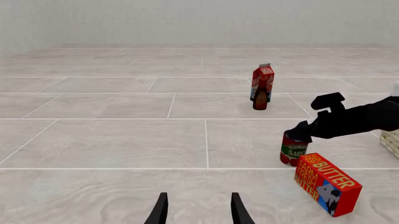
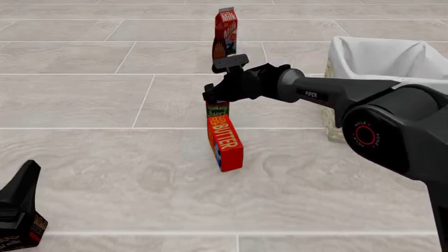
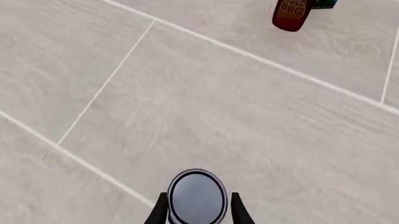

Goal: Pick the tomato sauce and place it in the basket.

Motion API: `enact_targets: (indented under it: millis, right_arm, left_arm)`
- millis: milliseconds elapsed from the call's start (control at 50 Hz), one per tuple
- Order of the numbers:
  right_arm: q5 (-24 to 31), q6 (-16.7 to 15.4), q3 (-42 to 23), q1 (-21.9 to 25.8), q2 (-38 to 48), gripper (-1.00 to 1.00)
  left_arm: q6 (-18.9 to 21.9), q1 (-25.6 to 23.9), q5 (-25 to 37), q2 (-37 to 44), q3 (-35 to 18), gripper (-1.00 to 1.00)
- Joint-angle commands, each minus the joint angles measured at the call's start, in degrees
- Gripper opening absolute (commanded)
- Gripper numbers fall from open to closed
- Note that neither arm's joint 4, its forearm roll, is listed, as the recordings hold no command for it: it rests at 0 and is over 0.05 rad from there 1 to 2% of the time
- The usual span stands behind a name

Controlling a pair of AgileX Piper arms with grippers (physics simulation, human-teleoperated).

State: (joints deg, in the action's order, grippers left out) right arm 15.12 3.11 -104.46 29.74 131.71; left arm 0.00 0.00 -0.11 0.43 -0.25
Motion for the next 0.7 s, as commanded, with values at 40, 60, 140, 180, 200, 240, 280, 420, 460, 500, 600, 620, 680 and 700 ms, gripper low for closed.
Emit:
enact_targets:
  millis: [40, 60, 140, 180, 200, 240, 280, 420, 460, 500, 600, 620, 680, 700]
  right_arm:
    - [-0.1, 0.3, -0.3, -0.2, 0.7, 1.0]
    - [-0.1, 0.4, -0.4, -0.2, 0.9, 1.0]
    - [-0.1, 0.5, -0.4, -0.1, 1.1, 1.0]
    - [-0.1, 0.5, -0.5, 0.0, 1.2, 1.0]
    - [-0.1, 0.5, -0.5, 0.1, 1.2, 1.0]
    - [0.0, 0.5, -0.6, 0.2, 1.3, 1.0]
    - [0.1, 0.8, -0.8, 0.2, 1.6, 1.0]
    - [-0.4, -0.4, -0.7, -0.3, 1.5, -1.0]
    - [-0.5, -0.5, -0.5, -0.2, 1.3, -1.0]
    - [-0.7, -0.6, -0.3, -0.4, 0.8, -1.0]
    - [-1.4, -0.8, 1.4, 0.3, -1.0, -1.0]
    - [-1.5, -0.8, 1.5, 0.1, -1.3, -1.0]
    - [-1.7, -1.1, 2.3, 0.0, -2.6, -1.0]
    - [-2.1, -2.0, 3.4, -0.4, -4.2, -1.0]
  left_arm:
    - [0.0, 0.0, 0.0, 0.0, 0.0, 1.0]
    - [0.0, 0.0, 0.0, 0.0, 0.0, 1.0]
    - [0.0, 0.0, 0.0, 0.0, 0.0, 1.0]
    - [0.0, 0.0, 0.0, 0.0, 0.0, 1.0]
    - [0.0, 0.0, 0.0, 0.0, 0.0, 1.0]
    - [0.0, 0.0, 0.0, 0.0, 0.0, 1.0]
    - [0.0, 0.0, 0.0, 0.0, 0.0, 1.0]
    - [0.0, 0.0, 0.0, 0.0, 0.0, 1.0]
    - [0.0, 0.0, 0.0, 0.0, 0.0, 1.0]
    - [0.0, 0.0, 0.0, 0.0, 0.0, 1.0]
    - [0.0, 0.0, 0.0, 0.0, 0.0, 1.0]
    - [0.0, 0.0, 0.0, 0.0, 0.0, 1.0]
    - [0.0, 0.0, 0.0, 0.0, 0.0, 1.0]
    - [0.0, 0.0, 0.0, 0.0, 0.0, 1.0]
